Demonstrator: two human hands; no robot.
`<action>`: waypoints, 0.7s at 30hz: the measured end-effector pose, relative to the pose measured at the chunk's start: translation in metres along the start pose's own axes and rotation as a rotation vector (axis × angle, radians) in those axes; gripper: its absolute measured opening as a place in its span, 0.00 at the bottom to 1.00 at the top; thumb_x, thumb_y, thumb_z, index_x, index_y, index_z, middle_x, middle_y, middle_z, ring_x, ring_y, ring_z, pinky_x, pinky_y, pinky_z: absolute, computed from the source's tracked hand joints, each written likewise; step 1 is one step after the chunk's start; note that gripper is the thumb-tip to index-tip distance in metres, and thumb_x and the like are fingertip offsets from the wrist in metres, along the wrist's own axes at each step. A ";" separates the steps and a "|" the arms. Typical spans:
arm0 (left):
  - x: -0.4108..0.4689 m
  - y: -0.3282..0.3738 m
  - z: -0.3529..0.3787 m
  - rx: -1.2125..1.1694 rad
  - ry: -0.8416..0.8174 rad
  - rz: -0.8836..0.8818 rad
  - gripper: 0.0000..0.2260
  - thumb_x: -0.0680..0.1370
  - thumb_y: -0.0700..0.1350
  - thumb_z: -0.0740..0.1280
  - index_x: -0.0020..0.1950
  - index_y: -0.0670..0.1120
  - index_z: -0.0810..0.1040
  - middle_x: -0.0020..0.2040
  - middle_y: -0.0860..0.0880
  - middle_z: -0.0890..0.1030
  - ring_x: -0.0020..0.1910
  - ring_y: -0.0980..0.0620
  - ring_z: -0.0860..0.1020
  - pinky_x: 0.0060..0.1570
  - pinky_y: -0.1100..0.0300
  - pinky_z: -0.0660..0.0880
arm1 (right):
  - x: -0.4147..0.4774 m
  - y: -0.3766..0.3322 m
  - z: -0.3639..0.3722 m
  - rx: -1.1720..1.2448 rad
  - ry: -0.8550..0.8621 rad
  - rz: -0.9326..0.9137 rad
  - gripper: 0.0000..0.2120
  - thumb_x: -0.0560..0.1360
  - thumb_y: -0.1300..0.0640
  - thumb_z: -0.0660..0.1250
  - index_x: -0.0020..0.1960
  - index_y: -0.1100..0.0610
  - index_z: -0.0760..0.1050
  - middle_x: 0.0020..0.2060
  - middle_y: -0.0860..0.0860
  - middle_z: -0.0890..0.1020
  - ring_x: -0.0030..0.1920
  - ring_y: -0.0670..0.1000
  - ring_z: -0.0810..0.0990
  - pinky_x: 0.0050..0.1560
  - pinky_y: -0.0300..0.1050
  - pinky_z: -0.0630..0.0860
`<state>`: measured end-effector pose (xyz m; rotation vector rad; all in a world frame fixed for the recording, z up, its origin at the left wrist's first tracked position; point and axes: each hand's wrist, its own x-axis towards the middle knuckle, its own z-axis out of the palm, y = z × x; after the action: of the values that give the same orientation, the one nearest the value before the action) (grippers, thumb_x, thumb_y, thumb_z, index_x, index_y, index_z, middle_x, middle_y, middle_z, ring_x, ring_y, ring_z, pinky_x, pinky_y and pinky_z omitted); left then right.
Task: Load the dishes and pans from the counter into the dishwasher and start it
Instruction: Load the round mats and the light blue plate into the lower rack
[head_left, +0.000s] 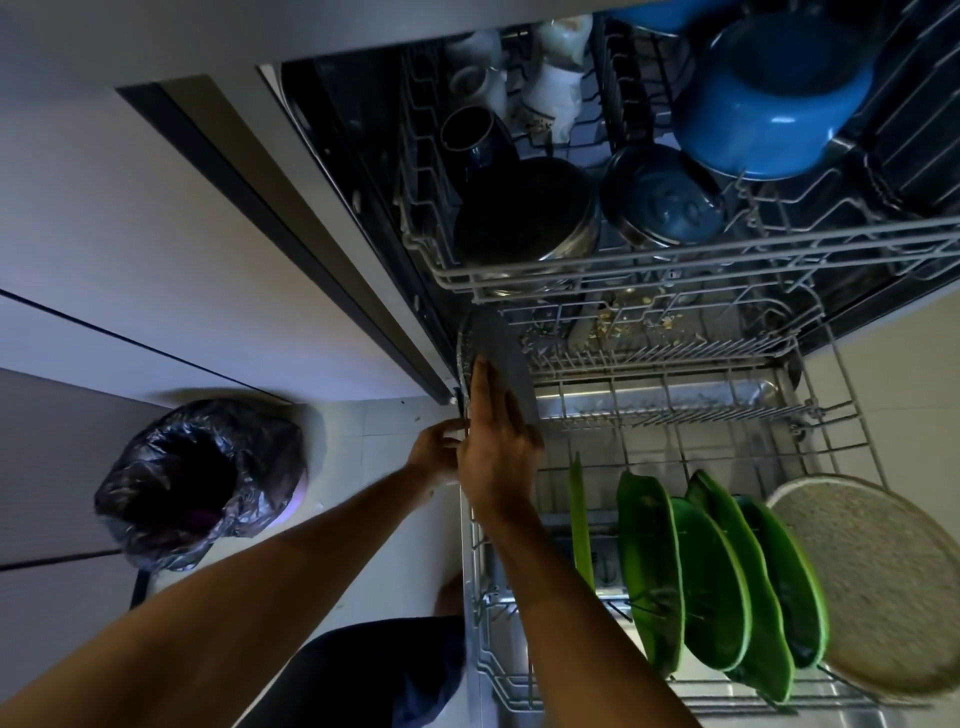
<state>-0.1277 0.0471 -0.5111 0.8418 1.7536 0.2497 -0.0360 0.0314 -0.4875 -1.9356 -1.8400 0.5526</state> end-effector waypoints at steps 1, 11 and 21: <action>-0.001 0.001 0.000 0.011 0.007 0.000 0.21 0.78 0.38 0.68 0.71 0.46 0.71 0.62 0.46 0.77 0.62 0.48 0.74 0.48 0.61 0.74 | -0.002 0.001 0.005 -0.011 -0.009 -0.016 0.38 0.74 0.56 0.67 0.80 0.54 0.56 0.71 0.57 0.74 0.61 0.58 0.81 0.48 0.61 0.82; -0.002 -0.001 -0.003 -0.025 0.016 -0.039 0.12 0.78 0.35 0.67 0.59 0.44 0.73 0.46 0.51 0.77 0.45 0.56 0.77 0.31 0.68 0.74 | -0.024 0.009 0.025 -0.036 -0.093 0.010 0.32 0.78 0.53 0.58 0.80 0.55 0.55 0.74 0.59 0.70 0.64 0.61 0.79 0.51 0.62 0.81; -0.003 0.000 -0.001 -0.156 -0.035 -0.057 0.23 0.79 0.29 0.61 0.72 0.45 0.71 0.46 0.44 0.82 0.45 0.48 0.83 0.41 0.59 0.81 | -0.030 0.039 0.002 0.024 0.062 0.100 0.29 0.74 0.60 0.63 0.75 0.55 0.69 0.67 0.50 0.78 0.36 0.52 0.85 0.35 0.40 0.79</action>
<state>-0.1285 0.0453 -0.5089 0.6787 1.6990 0.3272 -0.0057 0.0002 -0.5103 -2.0144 -1.6989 0.5371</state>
